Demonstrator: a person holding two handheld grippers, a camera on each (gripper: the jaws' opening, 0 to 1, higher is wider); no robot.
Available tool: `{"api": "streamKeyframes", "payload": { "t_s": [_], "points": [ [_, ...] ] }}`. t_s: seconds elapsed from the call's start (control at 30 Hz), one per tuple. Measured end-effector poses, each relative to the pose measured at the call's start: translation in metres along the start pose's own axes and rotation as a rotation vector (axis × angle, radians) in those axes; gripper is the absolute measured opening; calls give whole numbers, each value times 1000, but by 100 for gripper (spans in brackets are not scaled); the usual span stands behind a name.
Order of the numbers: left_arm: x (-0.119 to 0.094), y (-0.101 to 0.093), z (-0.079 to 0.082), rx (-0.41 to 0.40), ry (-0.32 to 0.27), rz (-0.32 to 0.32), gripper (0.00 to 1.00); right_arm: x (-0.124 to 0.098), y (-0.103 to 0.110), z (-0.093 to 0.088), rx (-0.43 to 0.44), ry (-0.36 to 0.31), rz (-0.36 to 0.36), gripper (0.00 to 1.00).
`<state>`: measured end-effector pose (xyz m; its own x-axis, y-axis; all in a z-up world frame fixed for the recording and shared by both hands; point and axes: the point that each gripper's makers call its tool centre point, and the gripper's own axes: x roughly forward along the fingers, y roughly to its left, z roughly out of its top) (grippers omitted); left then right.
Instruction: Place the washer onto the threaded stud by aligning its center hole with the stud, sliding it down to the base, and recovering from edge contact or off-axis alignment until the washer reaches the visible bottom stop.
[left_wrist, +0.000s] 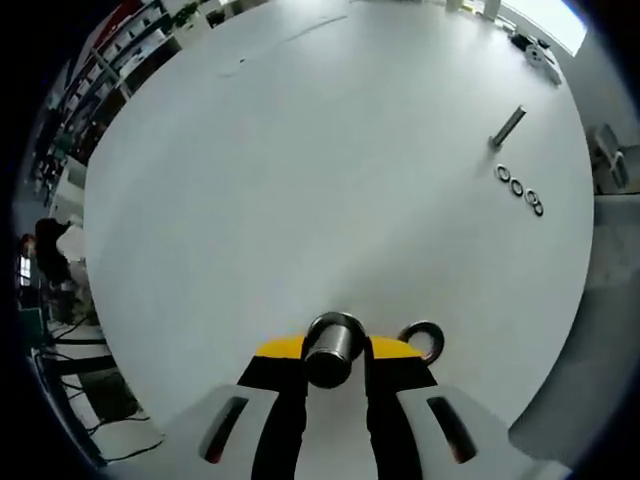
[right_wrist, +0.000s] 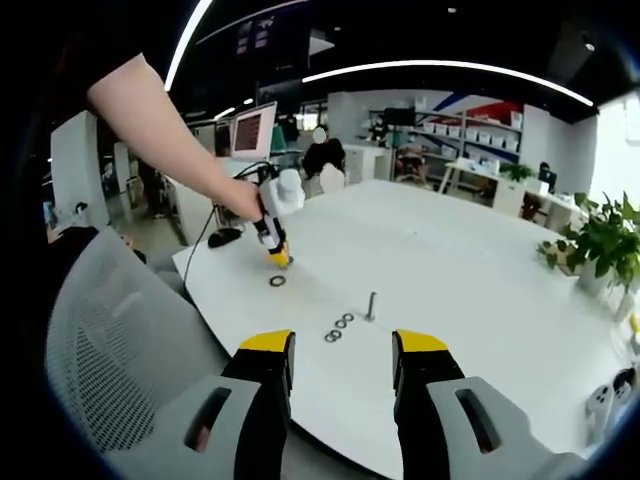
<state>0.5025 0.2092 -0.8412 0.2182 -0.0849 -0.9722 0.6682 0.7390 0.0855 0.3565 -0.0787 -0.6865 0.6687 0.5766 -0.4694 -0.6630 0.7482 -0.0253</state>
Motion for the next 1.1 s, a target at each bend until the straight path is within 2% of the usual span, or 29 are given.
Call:
{"api": "streamKeyframes", "payload": {
  "t_s": [0.1,0.17,0.4,0.57,0.63,0.77,1.1],
  "points": [
    [0,0,-1,-8,-1,-9,19,-1,-1,0,2,-4,-4,41],
    [2,0,-2,-52,-5,-20,20,-1,-1,1,4,-5,-3,41],
    [2,0,-5,-70,-19,-18,21,-1,-1,0,4,-2,-3,41],
    [-2,0,-11,-87,-18,-12,26,-1,0,0,-1,-2,-1,41],
    [-7,-4,-13,-117,-21,-32,26,-1,0,1,-1,-4,-2,41],
    [-13,-5,-16,-146,-34,-24,27,-1,1,2,-7,-9,1,41],
    [-20,-26,-22,-183,-58,-36,29,-2,2,4,-7,-18,5,41]
  ]
}}
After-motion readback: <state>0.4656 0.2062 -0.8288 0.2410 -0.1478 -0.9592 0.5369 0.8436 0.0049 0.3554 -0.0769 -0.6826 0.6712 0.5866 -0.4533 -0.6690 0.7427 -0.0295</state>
